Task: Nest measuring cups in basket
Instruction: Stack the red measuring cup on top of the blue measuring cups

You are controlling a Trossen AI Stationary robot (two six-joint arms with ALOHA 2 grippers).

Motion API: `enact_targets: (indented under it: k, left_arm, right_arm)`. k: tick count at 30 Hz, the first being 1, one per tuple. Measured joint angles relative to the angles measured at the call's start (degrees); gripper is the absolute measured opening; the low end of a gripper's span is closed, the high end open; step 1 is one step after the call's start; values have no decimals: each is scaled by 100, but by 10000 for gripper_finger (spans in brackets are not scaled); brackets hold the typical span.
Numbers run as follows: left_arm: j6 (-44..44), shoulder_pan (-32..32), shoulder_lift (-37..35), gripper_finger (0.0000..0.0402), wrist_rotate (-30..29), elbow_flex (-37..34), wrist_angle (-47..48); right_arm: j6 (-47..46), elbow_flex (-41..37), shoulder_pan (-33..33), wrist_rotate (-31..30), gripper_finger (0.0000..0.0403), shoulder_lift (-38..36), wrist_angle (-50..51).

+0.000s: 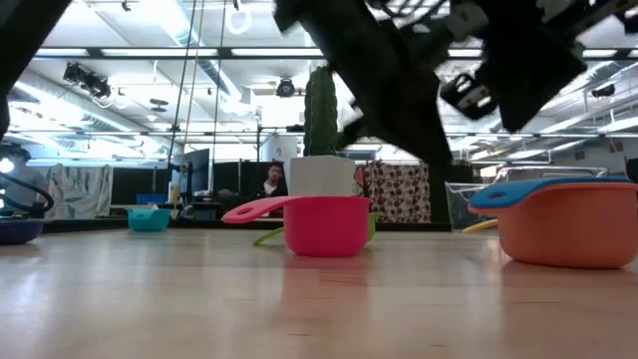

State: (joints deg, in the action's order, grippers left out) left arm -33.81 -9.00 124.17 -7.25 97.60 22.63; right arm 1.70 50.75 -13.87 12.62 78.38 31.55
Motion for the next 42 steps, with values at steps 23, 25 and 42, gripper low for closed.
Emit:
enact_targets:
  k: [23, 25, 42]
  left_arm:
    - [-1328, -377, -781, 105, 666, 5, 2497]
    - [-1308, -377, -781, 108, 520, 6, 2443]
    - [-425, -514, -129, 110, 442, 0, 2163]
  right_arm:
    - [-75, 753, -68, -1174, 3, -1370, 1247]
    - [-127, 751, -68, -1174, 3, -1368, 1253]
    - [-180, 748, -66, -1173, 4, -1368, 1275]
